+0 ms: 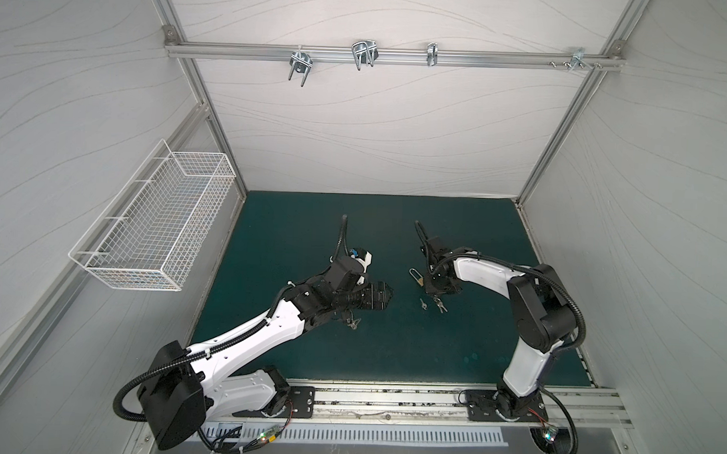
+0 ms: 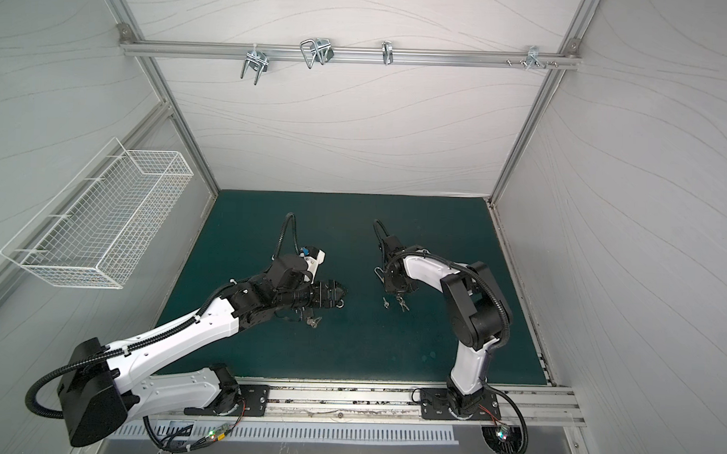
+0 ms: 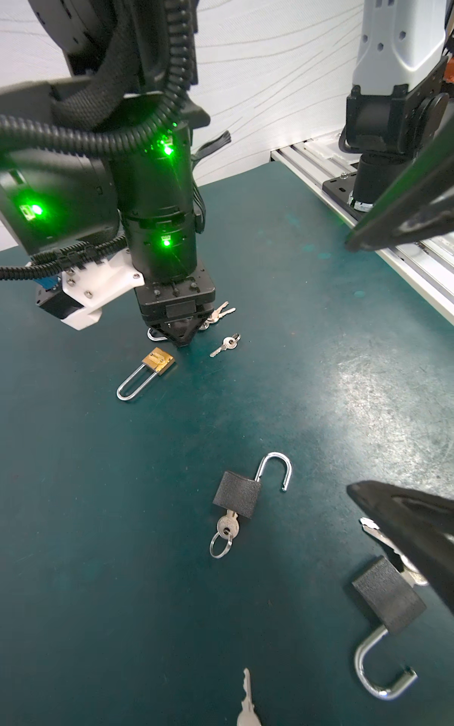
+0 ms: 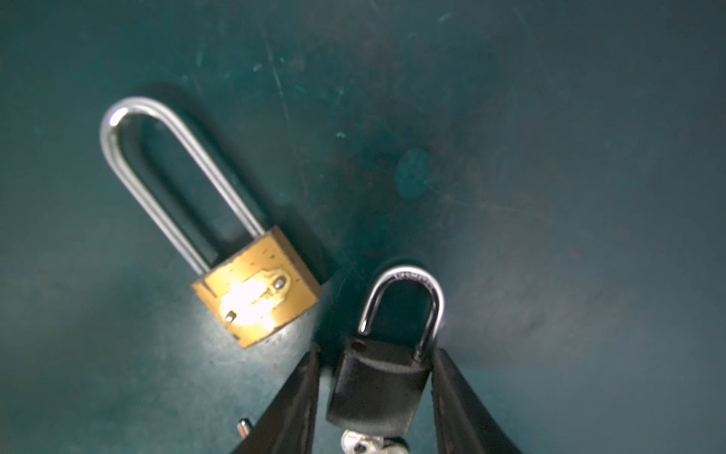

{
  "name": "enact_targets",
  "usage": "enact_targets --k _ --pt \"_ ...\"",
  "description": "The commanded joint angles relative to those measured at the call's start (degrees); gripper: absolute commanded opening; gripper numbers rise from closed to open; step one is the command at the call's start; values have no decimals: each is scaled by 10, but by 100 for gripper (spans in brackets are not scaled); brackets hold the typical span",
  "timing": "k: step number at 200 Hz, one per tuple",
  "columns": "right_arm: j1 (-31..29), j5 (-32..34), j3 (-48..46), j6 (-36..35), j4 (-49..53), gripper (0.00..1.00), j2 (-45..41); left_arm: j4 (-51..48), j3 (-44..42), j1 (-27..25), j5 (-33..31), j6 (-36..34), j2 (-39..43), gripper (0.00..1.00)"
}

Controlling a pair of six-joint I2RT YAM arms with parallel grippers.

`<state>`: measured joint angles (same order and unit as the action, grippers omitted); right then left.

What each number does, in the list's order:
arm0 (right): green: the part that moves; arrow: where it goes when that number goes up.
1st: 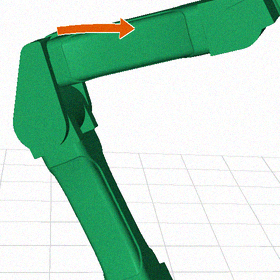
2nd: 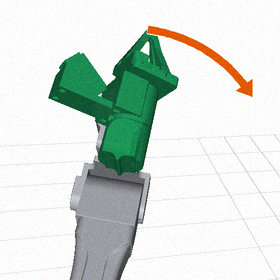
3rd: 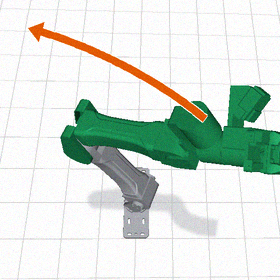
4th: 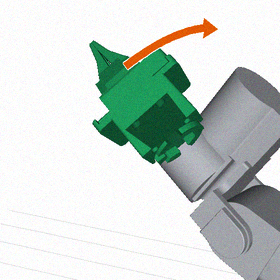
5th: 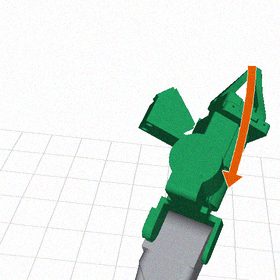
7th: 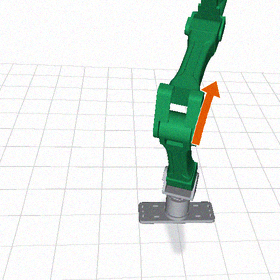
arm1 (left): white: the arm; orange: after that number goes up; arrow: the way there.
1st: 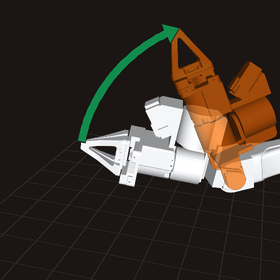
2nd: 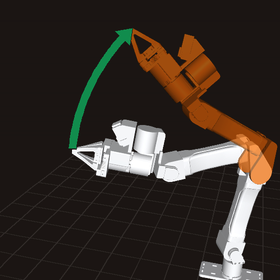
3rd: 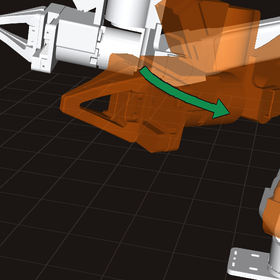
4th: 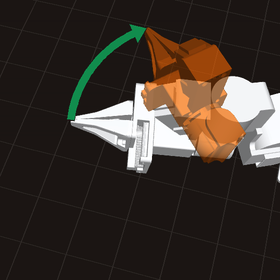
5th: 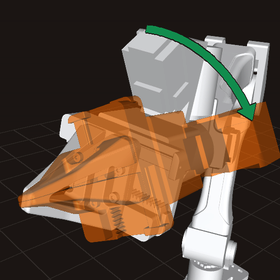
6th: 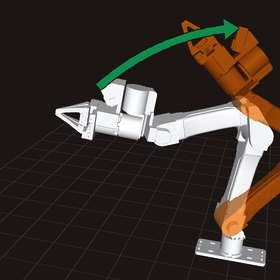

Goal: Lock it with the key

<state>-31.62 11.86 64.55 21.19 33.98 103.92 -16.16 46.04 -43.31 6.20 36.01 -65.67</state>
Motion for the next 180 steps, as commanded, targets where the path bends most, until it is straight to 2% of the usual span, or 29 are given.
enact_targets --k 1,59,111,147,180 --pt "4 11 5 0 19 47 14 4 8 -1 -14 0 5 92" --pt "11 2 -20 5 20 41 -1 1 1 -1 -20 5 18 92" --pt "21 -18 -55 12 9 29 -26 -12 10 4 -24 7 17 92" --pt "29 -24 -70 13 7 22 -78 7 6 54 27 26 26 91" --pt "41 -31 -85 17 11 17 -164 18 9 103 76 42 40 90"
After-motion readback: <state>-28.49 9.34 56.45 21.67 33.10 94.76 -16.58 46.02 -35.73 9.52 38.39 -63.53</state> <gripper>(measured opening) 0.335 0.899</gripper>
